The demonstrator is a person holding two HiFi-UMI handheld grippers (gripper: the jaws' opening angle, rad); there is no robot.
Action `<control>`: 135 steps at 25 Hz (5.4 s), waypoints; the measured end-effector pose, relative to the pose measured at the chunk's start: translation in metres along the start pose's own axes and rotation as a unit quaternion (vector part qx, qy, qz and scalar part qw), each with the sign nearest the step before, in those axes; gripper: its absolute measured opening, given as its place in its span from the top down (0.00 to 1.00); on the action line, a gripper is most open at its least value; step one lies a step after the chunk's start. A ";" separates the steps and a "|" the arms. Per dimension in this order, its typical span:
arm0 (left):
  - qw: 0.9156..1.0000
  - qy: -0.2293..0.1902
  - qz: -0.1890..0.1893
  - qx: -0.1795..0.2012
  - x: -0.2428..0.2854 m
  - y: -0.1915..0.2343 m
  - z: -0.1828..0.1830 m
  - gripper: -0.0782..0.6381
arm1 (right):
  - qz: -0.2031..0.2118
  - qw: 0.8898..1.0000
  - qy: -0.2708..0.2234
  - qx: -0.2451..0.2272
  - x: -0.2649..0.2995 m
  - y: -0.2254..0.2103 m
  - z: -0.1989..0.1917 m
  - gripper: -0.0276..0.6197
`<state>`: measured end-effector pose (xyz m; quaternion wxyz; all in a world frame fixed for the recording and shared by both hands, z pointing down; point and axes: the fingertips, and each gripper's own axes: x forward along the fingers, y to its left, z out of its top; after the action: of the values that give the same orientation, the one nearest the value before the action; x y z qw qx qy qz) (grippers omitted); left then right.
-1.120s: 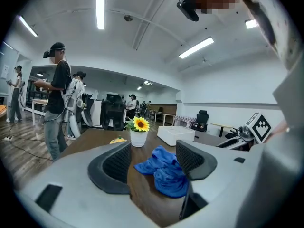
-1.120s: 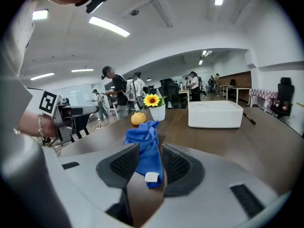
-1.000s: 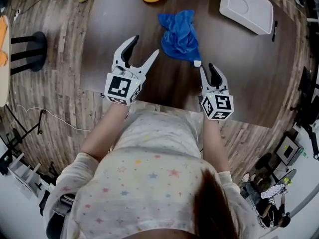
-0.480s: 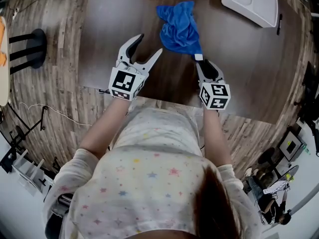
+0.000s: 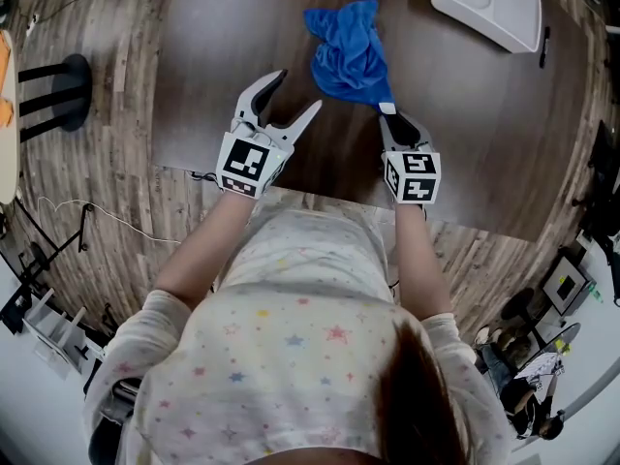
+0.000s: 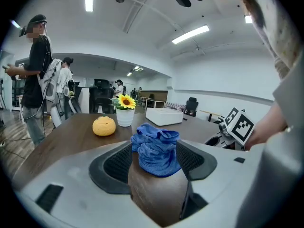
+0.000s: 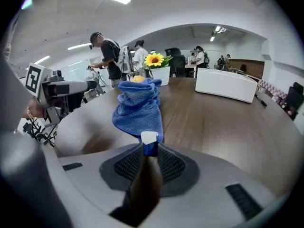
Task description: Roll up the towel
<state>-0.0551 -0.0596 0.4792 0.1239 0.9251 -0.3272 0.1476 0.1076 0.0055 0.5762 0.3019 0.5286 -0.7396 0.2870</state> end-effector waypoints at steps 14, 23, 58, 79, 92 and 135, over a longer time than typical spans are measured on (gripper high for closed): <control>0.998 -0.008 -0.043 0.038 -0.001 -0.024 0.018 0.49 | 0.074 0.994 -0.080 -0.022 -0.045 0.023 0.072 0.93; 0.992 -0.037 -0.094 0.080 -0.002 -0.042 0.060 0.49 | 0.155 0.975 -0.145 -0.063 -0.076 0.061 0.149 0.94; 0.978 -0.052 -0.079 0.186 -0.029 -0.023 0.159 0.85 | 0.221 0.937 -0.191 -0.190 -0.131 0.117 0.227 0.89; 0.983 -0.078 -0.028 0.162 -0.049 -0.008 0.239 0.85 | 0.178 0.969 -0.043 -0.163 0.016 0.118 0.110 0.72; 0.979 -0.106 -0.012 0.174 -0.073 -0.007 0.273 0.85 | 0.147 0.969 -0.051 -0.193 0.035 0.130 0.126 0.75; 0.979 -0.139 0.141 0.045 -0.136 0.102 0.251 0.85 | -0.049 0.919 -0.234 -0.314 -0.223 0.023 0.293 0.93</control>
<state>-0.1728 -0.1410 0.2120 0.0133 0.8860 -0.4610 0.0484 0.1014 -0.0701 0.2155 0.2843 0.4944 -0.8143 -0.1077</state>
